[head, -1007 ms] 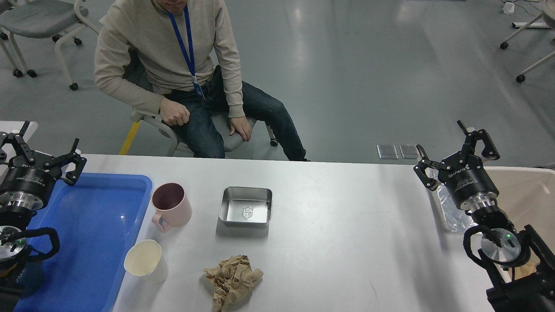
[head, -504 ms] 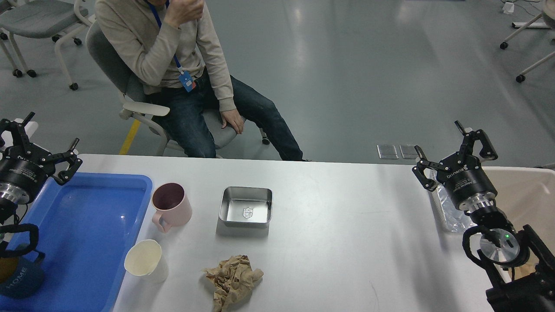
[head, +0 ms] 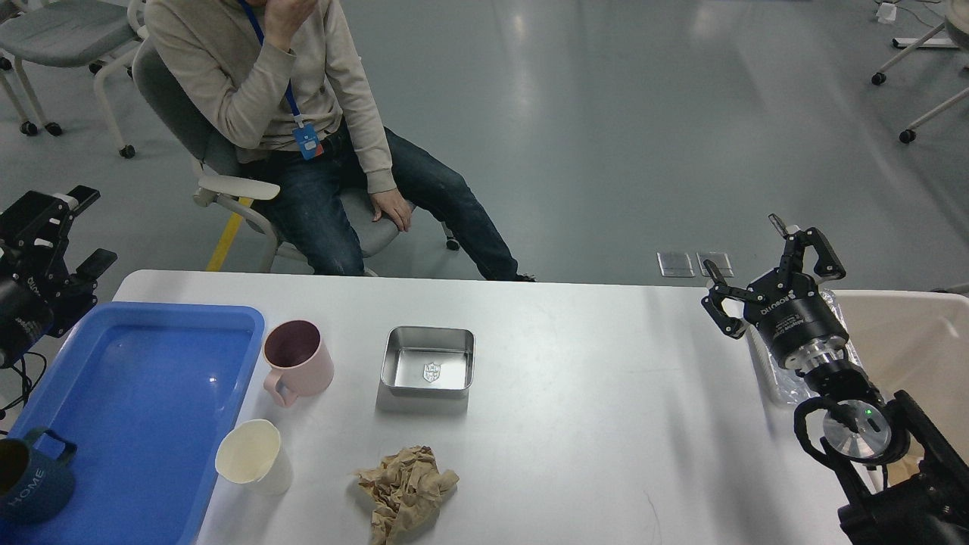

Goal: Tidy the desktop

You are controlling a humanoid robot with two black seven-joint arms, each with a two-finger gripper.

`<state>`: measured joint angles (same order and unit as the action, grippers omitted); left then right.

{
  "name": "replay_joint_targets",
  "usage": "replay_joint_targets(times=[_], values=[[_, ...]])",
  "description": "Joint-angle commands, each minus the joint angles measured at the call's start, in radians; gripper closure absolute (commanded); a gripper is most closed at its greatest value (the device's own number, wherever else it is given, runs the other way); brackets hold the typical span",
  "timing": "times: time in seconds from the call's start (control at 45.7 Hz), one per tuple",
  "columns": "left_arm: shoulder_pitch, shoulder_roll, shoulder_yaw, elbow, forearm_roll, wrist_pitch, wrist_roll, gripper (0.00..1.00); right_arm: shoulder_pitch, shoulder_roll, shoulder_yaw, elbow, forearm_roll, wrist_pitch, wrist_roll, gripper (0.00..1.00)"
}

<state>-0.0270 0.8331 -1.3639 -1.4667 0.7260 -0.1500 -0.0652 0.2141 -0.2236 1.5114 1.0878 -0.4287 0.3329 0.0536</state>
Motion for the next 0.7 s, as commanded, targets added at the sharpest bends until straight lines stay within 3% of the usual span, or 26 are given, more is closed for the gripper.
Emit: replay_joint_targets(times=[0.0,0.219,0.35,0.482,0.679], values=[[0.085,0.076,0.0,-0.05,0.147,0.003,-0.042,0.04,-0.004,-0.006,0.0,-0.002,-0.001,0.0,0.0,0.0],[0.185,0.234,0.003,-0.064,0.205,0.003,-0.074,0.04,-0.007,-0.017,-0.002,-0.003,-0.005,0.0,0.0,0.0],[0.226,0.3,0.003,-0.064,0.279,0.003,-0.128,0.04,-0.012,-0.029,-0.003,-0.003,-0.016,0.0,-0.001,0.0],[0.297,0.382,0.003,-0.069,0.302,0.003,-0.134,0.04,-0.027,-0.052,-0.019,-0.003,-0.016,0.0,-0.003,0.0],[0.306,0.478,0.002,-0.072,0.302,0.001,-0.137,0.04,-0.027,-0.089,-0.051,-0.003,-0.016,0.0,-0.001,0.0]])
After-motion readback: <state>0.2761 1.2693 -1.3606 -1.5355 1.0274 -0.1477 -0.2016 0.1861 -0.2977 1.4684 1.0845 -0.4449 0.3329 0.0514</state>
